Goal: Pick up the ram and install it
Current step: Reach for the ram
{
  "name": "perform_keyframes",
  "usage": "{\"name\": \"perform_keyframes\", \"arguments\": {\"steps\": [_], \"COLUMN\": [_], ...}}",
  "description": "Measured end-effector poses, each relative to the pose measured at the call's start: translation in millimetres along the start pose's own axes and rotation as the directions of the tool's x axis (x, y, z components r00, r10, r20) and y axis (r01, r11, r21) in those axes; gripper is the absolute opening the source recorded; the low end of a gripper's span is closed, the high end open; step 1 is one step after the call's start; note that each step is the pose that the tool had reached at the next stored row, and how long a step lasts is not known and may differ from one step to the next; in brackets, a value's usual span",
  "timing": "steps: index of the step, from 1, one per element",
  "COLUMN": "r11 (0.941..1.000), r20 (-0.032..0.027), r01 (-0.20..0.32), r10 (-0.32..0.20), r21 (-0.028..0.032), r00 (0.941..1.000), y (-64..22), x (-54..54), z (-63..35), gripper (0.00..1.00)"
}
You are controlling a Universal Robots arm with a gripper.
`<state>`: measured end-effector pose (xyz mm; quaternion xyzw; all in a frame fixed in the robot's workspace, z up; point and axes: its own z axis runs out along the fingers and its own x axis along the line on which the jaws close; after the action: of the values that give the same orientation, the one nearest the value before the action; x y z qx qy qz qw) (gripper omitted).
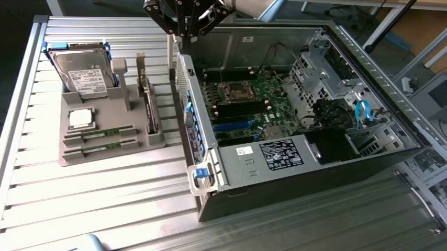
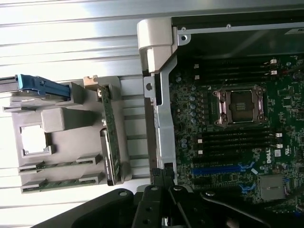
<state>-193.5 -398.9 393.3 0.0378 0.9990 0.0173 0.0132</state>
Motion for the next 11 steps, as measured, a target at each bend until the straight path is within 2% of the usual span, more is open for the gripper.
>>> {"name": "perform_keyframes", "arguments": {"steps": [11], "r11": [1.0000], "r20": [0.0002], "r01": [0.000], "r10": [0.000], "r21": [0.0017], "r00": [1.0000], "y": [-0.7], "x": [9.0], "z": [-0.3], "gripper": [0.11]}}
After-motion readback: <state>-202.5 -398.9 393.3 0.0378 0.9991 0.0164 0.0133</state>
